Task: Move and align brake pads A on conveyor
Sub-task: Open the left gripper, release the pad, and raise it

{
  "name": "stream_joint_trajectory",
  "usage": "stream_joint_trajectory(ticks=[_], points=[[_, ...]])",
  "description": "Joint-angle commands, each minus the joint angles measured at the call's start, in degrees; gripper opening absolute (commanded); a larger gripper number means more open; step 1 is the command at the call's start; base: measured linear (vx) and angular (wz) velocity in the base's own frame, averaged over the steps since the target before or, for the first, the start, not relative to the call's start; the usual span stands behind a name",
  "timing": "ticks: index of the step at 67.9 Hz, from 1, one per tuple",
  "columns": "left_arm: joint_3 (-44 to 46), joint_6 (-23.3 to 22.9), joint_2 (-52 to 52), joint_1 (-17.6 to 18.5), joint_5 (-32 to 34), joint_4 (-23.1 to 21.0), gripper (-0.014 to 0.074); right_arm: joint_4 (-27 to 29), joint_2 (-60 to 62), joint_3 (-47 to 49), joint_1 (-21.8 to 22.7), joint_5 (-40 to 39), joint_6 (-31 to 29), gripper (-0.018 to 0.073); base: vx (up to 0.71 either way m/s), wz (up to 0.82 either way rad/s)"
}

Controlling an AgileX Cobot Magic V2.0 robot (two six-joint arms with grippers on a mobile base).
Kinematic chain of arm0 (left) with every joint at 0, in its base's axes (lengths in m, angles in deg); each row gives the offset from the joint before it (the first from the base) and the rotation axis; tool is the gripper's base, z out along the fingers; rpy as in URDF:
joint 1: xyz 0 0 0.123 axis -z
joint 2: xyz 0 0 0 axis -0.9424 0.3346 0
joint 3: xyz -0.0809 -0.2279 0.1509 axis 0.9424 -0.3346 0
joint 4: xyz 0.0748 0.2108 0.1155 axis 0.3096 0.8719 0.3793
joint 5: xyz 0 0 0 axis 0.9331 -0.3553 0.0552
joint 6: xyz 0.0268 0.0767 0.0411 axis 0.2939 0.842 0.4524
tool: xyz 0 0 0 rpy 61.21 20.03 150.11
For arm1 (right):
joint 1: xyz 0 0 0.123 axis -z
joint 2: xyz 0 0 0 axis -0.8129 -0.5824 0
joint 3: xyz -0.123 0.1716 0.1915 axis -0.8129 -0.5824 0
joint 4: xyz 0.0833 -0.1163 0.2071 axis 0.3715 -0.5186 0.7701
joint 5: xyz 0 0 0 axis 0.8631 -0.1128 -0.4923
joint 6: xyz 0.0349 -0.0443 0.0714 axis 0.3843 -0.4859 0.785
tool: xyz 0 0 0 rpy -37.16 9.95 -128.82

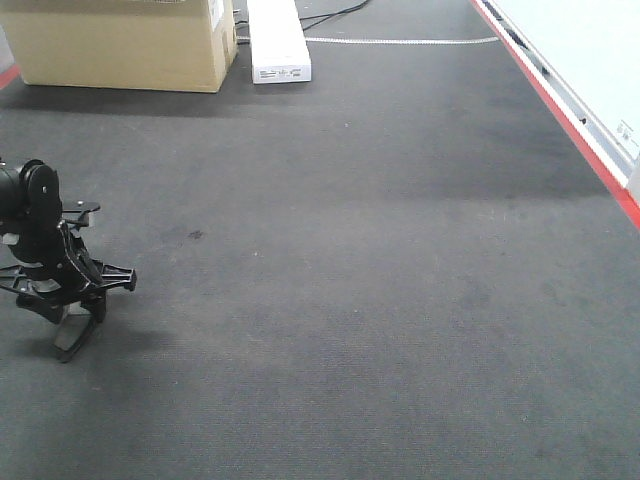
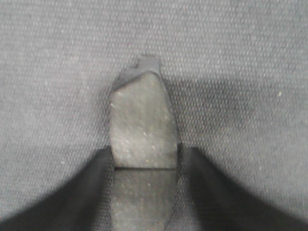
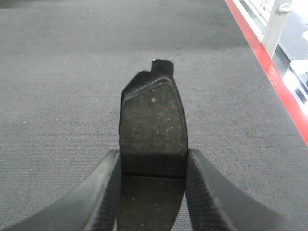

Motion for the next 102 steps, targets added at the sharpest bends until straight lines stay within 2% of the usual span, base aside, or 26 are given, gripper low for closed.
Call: stream_joint_trajectory(ticks=[1, 10, 33, 46, 63, 77, 102], points=[[1.6, 0.7, -3.3, 0.2, 0.1, -0.3, 0.0527, -0.4, -0.3, 1.9, 0.2, -5.3, -0.3, -0.0004, 0.00, 0.00], [1.6, 1.0, -5.2, 0.2, 0.6, -0.3, 0.0579, -0.4, -0.3, 1.9, 0.2, -5.3, -0.3, -0.0004, 0.00, 0.00], [1.6, 4.1, -16.9, 0.2, 2.9, -0.3, 0.0577, -0.4, -0.3, 1.9, 0.2, -5.3, -0.3, -0.0004, 0.00, 0.00], [-0.2, 6.9, -27.4, 0.2, 4.4, -0.3, 0.0575, -0.4, -0.3, 1.9, 0.2, -5.3, -0.3, -0.0004, 0.00, 0.00], [-10.2, 7.6, -44.2, 0.2, 11.6, -0.3, 0.0573, -0.4, -0.3, 1.9, 0.2, -5.3, -0.3, -0.0004, 0.00, 0.00], [-20.9, 7.6, -58.3, 0.2, 15.9, -0.3, 0.0526, -0.4, -0.3, 1.9, 0.2, -5.3, -0.3, -0.0004, 0.00, 0.00], [-33.6, 8.0, -82.2, 0.2, 16.7, -0.2, 0.0475, -0.4, -0.3, 1.9, 0.2, -5.3, -0.3, -0.0004, 0.00, 0.00]])
